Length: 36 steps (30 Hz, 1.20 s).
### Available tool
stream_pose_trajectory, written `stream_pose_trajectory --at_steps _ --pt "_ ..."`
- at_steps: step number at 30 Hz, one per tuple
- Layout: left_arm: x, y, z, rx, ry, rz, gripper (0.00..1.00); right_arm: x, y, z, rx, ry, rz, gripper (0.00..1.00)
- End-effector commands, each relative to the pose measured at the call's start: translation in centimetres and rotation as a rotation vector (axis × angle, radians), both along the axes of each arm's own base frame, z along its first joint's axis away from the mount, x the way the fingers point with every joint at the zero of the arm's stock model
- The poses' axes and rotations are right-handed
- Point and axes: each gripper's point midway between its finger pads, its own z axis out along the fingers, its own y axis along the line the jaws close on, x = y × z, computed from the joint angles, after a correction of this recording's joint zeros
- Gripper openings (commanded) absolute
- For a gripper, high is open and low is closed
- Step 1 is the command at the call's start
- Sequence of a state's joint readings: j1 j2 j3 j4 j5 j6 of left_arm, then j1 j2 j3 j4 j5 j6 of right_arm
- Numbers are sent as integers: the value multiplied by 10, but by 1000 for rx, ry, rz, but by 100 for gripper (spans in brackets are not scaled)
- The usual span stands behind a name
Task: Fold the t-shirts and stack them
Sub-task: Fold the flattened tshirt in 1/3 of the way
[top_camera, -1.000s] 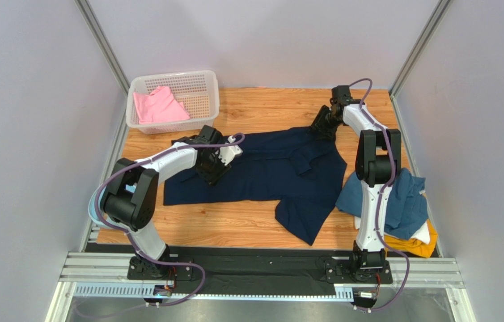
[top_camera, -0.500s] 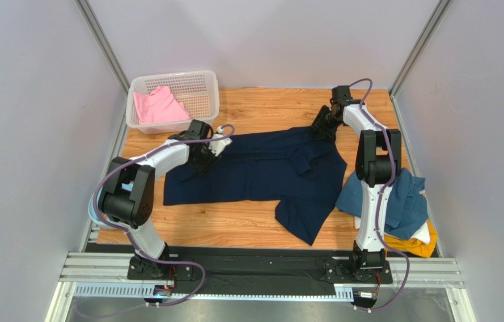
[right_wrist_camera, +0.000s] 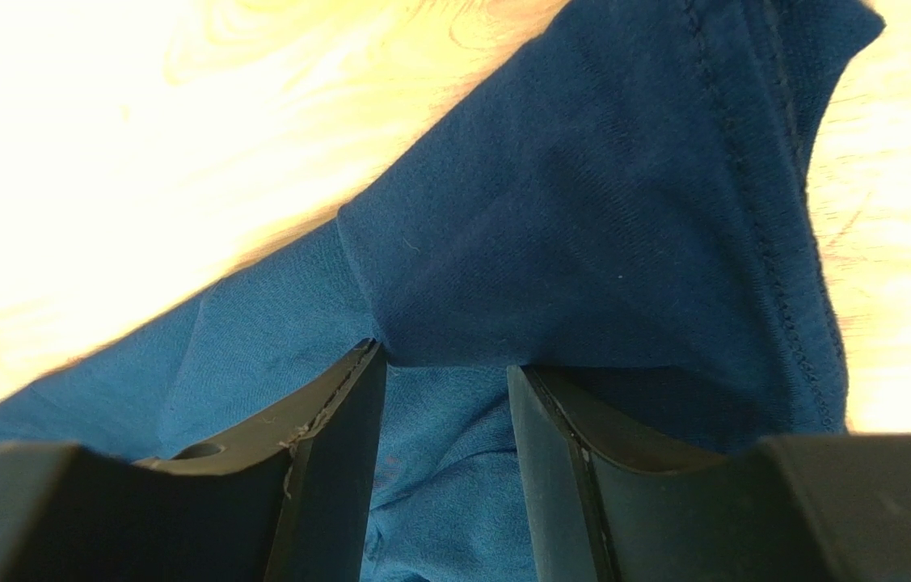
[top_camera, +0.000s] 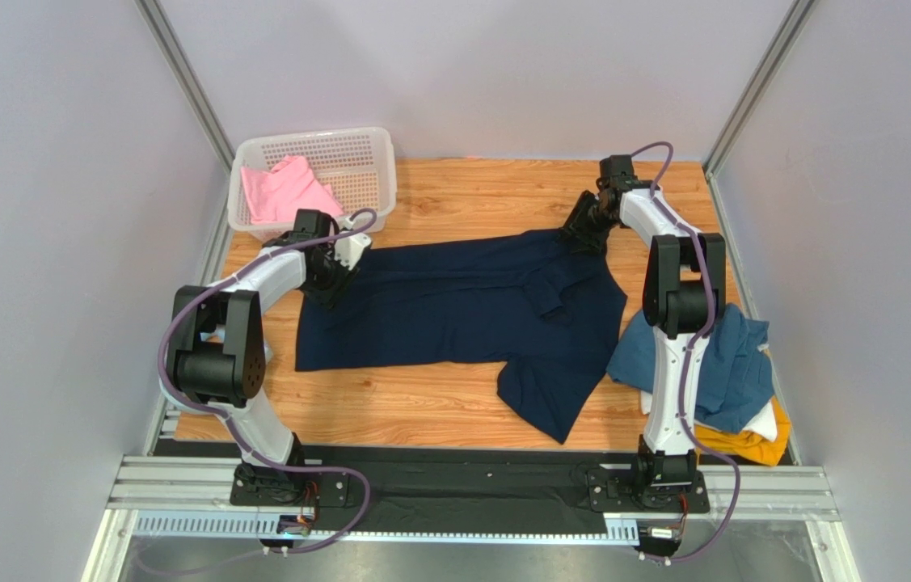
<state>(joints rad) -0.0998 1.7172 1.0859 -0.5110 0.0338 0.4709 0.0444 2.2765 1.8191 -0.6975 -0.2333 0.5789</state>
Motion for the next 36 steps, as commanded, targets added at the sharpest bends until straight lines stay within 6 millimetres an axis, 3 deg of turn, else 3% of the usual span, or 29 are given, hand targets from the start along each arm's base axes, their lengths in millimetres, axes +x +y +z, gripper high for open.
stream_pose_trajectory --at_steps 1,7,9,15,20,26,29,36 --pt "0 -12 18 -58 -23 -24 47 -20 -13 -33 -87 88 0 49" --pt "0 1 26 -34 -57 18 48 -19 -13 -32 -83 87 4 49" --pt "14 19 32 -31 -85 96 50 -20 -13 -33 -84 89 5 49" --pt "44 34 33 -77 -56 199 49 -21 -11 -34 -81 89 8 49" --pt "57 20 24 -160 -2 222 47 -22 -9 -34 -82 89 14 49" --pt "58 8 9 -220 63 235 43 -22 -8 -33 -83 87 20 48" --pt "60 13 4 -224 67 253 40 -22 -8 -34 -83 91 20 48" --pt "68 25 -2 -230 70 294 14 -23 -8 -36 -84 92 21 48"
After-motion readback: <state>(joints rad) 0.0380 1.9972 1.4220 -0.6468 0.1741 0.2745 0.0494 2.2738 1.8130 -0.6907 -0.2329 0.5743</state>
